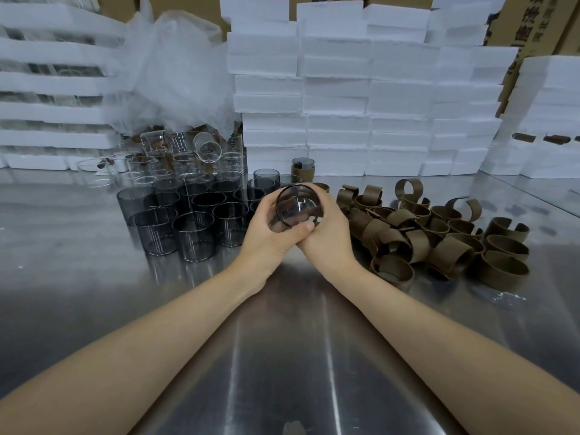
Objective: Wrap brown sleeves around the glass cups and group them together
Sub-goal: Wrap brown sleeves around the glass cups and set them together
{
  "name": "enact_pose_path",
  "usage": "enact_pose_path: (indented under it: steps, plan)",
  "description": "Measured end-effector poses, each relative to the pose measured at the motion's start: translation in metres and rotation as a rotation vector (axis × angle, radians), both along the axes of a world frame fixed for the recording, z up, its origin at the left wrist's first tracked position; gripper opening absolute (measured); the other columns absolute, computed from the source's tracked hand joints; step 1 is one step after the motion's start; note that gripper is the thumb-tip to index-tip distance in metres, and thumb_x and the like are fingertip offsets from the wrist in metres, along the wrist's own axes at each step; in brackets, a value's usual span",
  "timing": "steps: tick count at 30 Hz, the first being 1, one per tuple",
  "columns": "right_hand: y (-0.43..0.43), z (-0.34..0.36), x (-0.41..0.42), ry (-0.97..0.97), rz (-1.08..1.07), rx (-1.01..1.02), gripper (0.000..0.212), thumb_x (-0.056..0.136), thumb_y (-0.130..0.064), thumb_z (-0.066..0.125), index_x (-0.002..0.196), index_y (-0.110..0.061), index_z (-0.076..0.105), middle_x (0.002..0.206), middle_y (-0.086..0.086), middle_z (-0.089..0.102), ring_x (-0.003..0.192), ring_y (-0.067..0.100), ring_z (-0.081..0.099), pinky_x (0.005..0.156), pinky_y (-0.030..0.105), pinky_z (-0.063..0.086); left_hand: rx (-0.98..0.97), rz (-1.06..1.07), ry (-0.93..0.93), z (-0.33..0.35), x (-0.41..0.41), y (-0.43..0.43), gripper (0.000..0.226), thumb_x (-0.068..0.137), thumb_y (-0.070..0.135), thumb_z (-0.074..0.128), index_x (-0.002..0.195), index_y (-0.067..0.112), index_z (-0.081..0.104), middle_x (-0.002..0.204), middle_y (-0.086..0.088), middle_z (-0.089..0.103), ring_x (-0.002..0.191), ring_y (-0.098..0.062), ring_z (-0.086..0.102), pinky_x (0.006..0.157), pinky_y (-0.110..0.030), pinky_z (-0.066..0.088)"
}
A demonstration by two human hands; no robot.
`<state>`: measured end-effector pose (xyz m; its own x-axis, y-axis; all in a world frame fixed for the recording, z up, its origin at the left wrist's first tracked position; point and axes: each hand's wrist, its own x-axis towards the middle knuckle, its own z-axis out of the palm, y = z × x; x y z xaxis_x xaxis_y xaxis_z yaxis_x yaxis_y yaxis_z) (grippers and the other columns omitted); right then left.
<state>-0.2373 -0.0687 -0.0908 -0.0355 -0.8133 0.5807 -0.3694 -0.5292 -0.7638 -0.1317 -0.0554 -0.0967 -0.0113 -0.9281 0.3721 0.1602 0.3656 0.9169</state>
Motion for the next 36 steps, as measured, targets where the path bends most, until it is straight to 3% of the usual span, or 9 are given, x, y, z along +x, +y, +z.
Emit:
enact_pose_path:
  steps: [3,8,16,19,22,25,28,32,36]
  plan:
    - [-0.001,0.002,-0.002,-0.085,0.005,0.081,0.042,0.077,-0.011,0.069,0.116,-0.025,0.061,0.112,-0.008,0.065,0.105,0.004,0.06,0.094,0.022,0.049,0.02,-0.018,0.021,0.0,0.0,-0.001,0.061,0.083,-0.008,0.067,0.138,0.008,0.047,0.128,-0.007,0.061,0.101,0.0,0.067,0.083,-0.015,0.052]
    - [0.0,0.002,-0.005,-0.216,0.029,0.106,0.054,0.071,0.003,0.07,0.12,-0.02,0.061,0.111,-0.006,0.068,0.105,0.007,0.063,0.094,0.026,0.051,0.041,-0.057,0.029,0.0,0.002,-0.003,0.054,0.089,-0.005,0.06,0.14,0.009,0.049,0.133,-0.011,0.061,0.123,-0.023,0.059,0.101,-0.04,0.049]
    - [-0.004,-0.002,-0.007,-0.252,0.076,0.107,0.068,0.062,0.01,0.07,0.125,-0.014,0.059,0.108,-0.005,0.069,0.102,0.005,0.065,0.09,0.023,0.051,0.108,-0.047,0.123,0.002,0.003,-0.007,0.042,0.096,0.001,0.048,0.136,0.012,0.055,0.123,-0.011,0.067,0.118,-0.028,0.062,0.1,-0.042,0.05]
    - [-0.005,-0.004,-0.006,-0.254,0.094,0.091,0.07,0.064,0.012,0.07,0.128,-0.011,0.056,0.116,0.002,0.067,0.108,0.012,0.063,0.096,0.03,0.052,0.109,-0.034,0.157,0.005,0.002,-0.004,0.035,0.098,0.003,0.046,0.126,0.019,0.06,0.121,-0.009,0.069,0.114,-0.024,0.065,0.094,-0.035,0.054]
    - [-0.003,-0.003,-0.005,-0.26,0.128,0.053,0.068,0.064,0.013,0.069,0.125,-0.012,0.056,0.116,0.004,0.065,0.108,0.011,0.063,0.091,0.024,0.052,0.052,0.015,0.137,0.005,0.0,-0.002,0.027,0.101,0.01,0.047,0.122,0.017,0.062,0.122,-0.011,0.068,0.111,-0.025,0.066,0.087,-0.028,0.057]
    - [0.001,0.0,-0.003,-0.276,0.148,0.015,0.067,0.059,0.007,0.067,0.122,-0.012,0.055,0.116,0.006,0.063,0.107,0.011,0.061,0.091,0.02,0.05,-0.07,0.059,0.043,0.004,-0.002,0.003,0.037,0.1,0.026,0.046,0.13,0.008,0.058,0.127,-0.012,0.065,0.119,-0.024,0.062,0.099,-0.034,0.052]
    - [0.002,0.001,-0.004,-0.328,0.221,0.087,0.065,0.065,0.018,0.072,0.123,-0.003,0.051,0.118,0.01,0.062,0.107,0.012,0.061,0.093,0.021,0.049,-0.157,0.166,-0.145,0.004,0.001,0.001,0.042,0.099,0.04,0.032,0.131,0.025,0.056,0.141,-0.005,0.054,0.135,-0.013,0.045,0.116,-0.031,0.033]
    - [0.005,0.001,-0.001,-0.543,0.423,0.351,0.054,0.083,-0.01,0.072,0.132,-0.003,0.051,0.126,0.017,0.061,0.116,0.026,0.06,0.101,0.038,0.049,-0.166,0.174,-0.246,0.002,0.007,-0.002,0.042,0.102,0.042,0.027,0.136,0.029,0.05,0.149,-0.002,0.044,0.143,-0.011,0.033,0.12,-0.04,0.025]
    - [0.006,0.001,-0.002,-0.81,0.688,0.627,0.052,0.087,-0.05,0.056,0.122,-0.011,0.061,0.123,0.014,0.065,0.122,0.028,0.058,0.103,0.039,0.046,-0.151,0.066,-0.211,0.004,0.004,0.004,0.052,0.091,0.048,0.053,0.139,0.027,0.049,0.146,0.0,0.049,0.138,-0.012,0.042,0.117,-0.041,0.032]
